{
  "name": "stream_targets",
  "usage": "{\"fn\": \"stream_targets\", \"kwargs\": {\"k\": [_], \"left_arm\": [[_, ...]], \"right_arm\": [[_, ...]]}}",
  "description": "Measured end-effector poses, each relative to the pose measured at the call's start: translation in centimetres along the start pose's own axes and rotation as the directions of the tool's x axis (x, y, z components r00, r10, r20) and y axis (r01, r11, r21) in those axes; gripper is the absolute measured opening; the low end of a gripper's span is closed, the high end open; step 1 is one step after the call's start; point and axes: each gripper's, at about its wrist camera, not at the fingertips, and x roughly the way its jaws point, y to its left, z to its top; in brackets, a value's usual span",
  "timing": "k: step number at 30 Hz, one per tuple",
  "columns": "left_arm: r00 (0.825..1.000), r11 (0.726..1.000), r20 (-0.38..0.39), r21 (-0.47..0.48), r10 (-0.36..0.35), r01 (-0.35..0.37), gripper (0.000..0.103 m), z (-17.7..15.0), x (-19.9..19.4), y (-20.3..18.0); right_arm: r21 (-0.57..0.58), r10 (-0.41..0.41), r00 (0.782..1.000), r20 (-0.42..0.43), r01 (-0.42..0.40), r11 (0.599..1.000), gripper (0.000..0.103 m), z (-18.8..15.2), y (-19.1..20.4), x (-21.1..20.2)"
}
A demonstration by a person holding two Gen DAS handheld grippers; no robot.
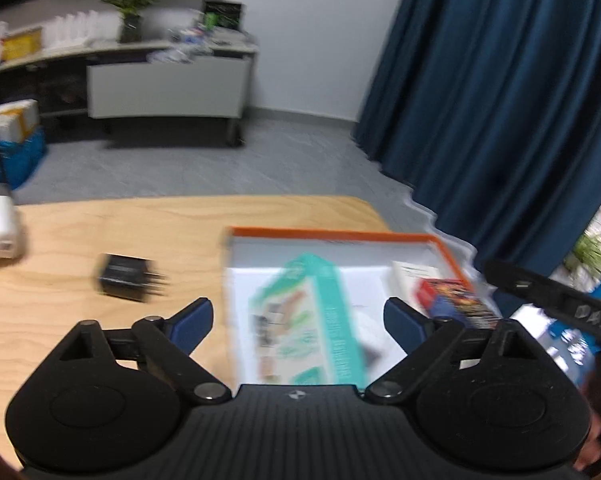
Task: Organize rigid objects
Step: 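Release the bandage box with the left tool while the right tool releases the red card box, then grasp the black UGREEN charger with the left tool while the right tool grasps the white plug-in diffuser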
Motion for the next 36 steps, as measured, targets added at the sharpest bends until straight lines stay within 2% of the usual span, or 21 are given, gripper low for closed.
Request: {"fn": "stream_targets", "kwargs": {"k": [5,9,13,19,21,22,23,24,26,32,36], "left_arm": [[0.992,0.992,0.017,0.005,0.124,-0.124,0.099,-0.5,-0.7,4.7],[0.985,0.985,0.008,0.001,0.173,-0.173,0.099,-0.2,0.7,7.5],[0.984,0.983,-0.006,0.047,0.18,-0.179,0.099,0.6,3.4,8.9],[0.992,0.99,-0.022,0.062,0.127,-0.126,0.099,1.0,6.4,9.6],[0.989,0.986,-0.018,0.087,0.148,-0.146,0.099,0.9,7.2,9.2],[0.989,0.984,-0.016,0.097,0.149,-0.147,0.095,0.9,7.6,9.1],[0.989,0.984,-0.014,0.106,0.146,-0.144,0.086,0.8,7.9,9.0],[0.988,0.982,-0.008,0.112,0.153,-0.151,0.083,0.7,8.1,9.1],[0.985,0.978,0.021,0.123,0.17,-0.171,0.062,0.5,8.0,9.0],[0.99,0.986,0.02,0.089,0.141,-0.142,0.061,-0.7,5.6,9.7],[0.991,0.989,0.031,0.057,0.133,-0.134,0.061,-2.0,2.1,10.6]], "right_arm": [[-0.016,0.015,1.0,0.004,-0.015,1.0,0.079,0.3,1.6,-1.0],[-0.023,0.048,0.999,0.009,-0.048,0.999,0.079,0.0,3.4,-2.1],[-0.009,0.075,0.997,-0.01,-0.075,0.997,0.079,-0.7,4.5,-2.8],[-0.021,0.067,0.997,-0.034,-0.067,0.998,0.079,-0.9,5.7,-3.1],[-0.017,0.064,0.997,-0.036,-0.065,0.998,0.079,-0.8,5.8,-2.9],[-0.016,0.064,0.997,-0.037,-0.064,0.998,0.079,-0.8,6.0,-2.9],[-0.018,0.063,0.997,-0.035,-0.063,0.998,0.079,-0.8,6.0,-3.0],[-0.021,0.062,0.998,-0.032,-0.063,0.998,0.079,-0.9,6.1,-3.1],[-0.031,0.059,0.998,-0.028,-0.06,0.998,0.079,-0.9,6.4,-3.1],[-0.041,0.093,0.995,-0.022,-0.093,0.995,0.079,-0.4,8.3,-2.4],[-0.094,0.175,0.981,-0.083,-0.182,0.979,0.08,-0.3,11.3,-1.1]]}}
